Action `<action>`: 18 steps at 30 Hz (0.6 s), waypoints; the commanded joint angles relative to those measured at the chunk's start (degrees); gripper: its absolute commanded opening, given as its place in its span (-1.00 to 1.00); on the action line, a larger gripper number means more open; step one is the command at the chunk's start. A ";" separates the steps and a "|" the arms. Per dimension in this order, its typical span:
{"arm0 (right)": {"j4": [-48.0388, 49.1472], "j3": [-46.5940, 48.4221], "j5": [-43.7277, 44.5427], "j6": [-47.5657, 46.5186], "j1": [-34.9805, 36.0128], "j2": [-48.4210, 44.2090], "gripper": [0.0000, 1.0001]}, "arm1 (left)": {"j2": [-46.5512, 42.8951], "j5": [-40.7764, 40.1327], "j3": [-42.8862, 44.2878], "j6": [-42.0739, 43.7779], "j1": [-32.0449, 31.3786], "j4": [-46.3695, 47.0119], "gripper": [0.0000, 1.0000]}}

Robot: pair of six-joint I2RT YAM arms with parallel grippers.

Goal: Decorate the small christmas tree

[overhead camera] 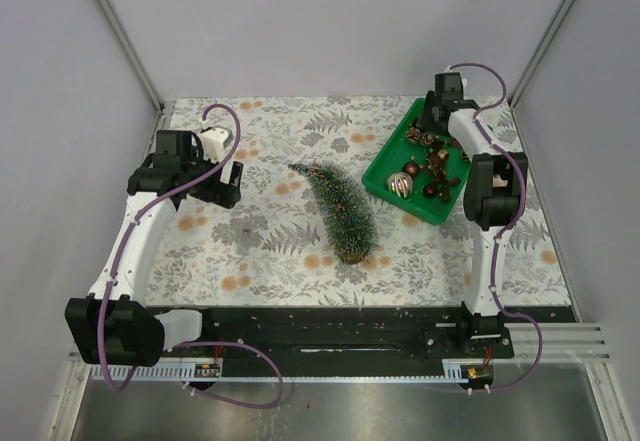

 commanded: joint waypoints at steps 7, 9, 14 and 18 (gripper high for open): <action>-1.03 3.72 -0.01 -0.23 0.27 3.64 0.13 | -0.81 -0.13 1.00 0.62 0.31 2.10 0.98; -1.03 3.28 0.25 -0.49 0.27 3.82 0.14 | -0.72 -0.04 1.00 0.44 0.31 2.10 0.98; -0.68 2.23 0.52 -0.41 -0.08 3.64 0.12 | -0.98 -0.13 0.38 0.44 0.31 2.10 0.98; -0.41 2.22 1.22 -0.14 -0.52 4.26 0.11 | -1.33 -0.30 0.12 0.44 0.31 2.10 0.98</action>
